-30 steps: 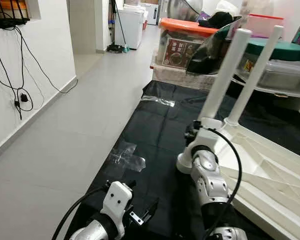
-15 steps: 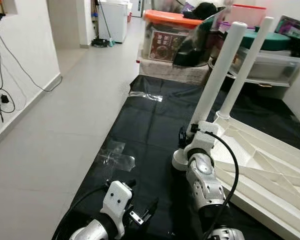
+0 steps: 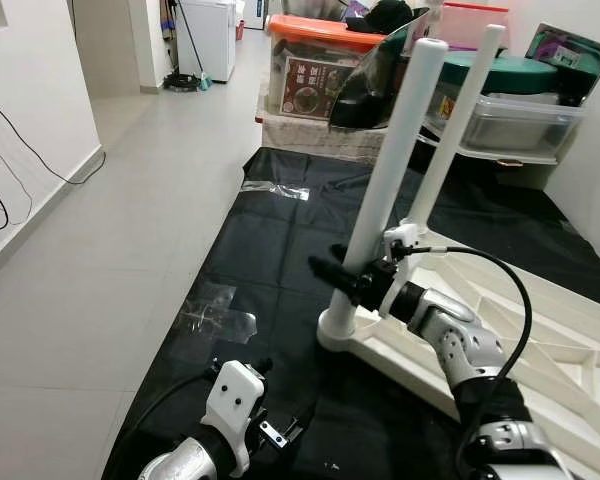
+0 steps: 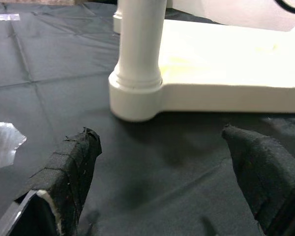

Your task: Building children table

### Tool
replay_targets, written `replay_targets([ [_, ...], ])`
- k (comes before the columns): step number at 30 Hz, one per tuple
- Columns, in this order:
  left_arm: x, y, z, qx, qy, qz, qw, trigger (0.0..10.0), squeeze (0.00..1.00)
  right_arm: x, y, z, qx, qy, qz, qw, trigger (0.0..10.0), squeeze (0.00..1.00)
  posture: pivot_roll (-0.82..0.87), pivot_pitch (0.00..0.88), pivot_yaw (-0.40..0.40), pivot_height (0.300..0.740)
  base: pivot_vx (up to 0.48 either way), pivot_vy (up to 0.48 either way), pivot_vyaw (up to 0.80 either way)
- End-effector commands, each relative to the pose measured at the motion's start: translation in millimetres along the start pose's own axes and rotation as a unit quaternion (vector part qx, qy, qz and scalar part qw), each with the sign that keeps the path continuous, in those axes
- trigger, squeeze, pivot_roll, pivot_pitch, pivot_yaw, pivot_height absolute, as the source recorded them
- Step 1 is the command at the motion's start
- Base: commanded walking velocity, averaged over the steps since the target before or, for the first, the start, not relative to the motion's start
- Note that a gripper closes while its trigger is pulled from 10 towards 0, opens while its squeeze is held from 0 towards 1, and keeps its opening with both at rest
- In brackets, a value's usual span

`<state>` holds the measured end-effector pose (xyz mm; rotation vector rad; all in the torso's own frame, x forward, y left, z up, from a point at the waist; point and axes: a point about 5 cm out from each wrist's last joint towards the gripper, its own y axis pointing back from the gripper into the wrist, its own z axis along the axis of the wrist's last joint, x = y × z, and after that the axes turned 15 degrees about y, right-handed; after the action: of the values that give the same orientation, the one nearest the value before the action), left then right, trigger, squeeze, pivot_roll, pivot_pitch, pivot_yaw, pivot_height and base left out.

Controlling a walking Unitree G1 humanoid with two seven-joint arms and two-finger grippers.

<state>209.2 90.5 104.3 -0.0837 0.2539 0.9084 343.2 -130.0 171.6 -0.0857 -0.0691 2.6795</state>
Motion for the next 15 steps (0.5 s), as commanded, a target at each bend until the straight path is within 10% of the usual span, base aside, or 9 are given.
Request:
replay_targets([
  [1,-0.1,-0.9,-3.6,0.007,0.007,-0.002,1.0,10.0,0.0,13.7,-11.0,-0.6,0.003,-0.005,0.089,0.996,10.0,0.0,0.25,0.0,-0.127,0.74,0.0,0.0,0.0],
  [12,0.2,-0.7,-4.2,0.007,0.006,0.0,1.0,10.0,0.0,29.6,-23.3,-10.2,0.037,0.022,0.205,0.978,10.0,0.0,0.25,0.0,-0.133,0.74,0.0,0.0,0.0],
  [13,-0.1,-0.6,-4.4,0.008,0.006,0.0,1.0,10.0,0.0,28.1,-24.3,-14.4,0.047,0.027,0.189,0.981,0.0,0.0,0.25,0.0,-0.13,0.74,0.0,0.0,0.0],
  [15,-0.4,-0.4,-4.7,0.008,0.007,-0.001,1.0,10.0,0.0,24.9,-25.3,-18.5,0.055,0.034,0.157,0.986,0.0,0.0,0.25,0.0,-0.131,0.74,0.0,0.0,0.0],
])
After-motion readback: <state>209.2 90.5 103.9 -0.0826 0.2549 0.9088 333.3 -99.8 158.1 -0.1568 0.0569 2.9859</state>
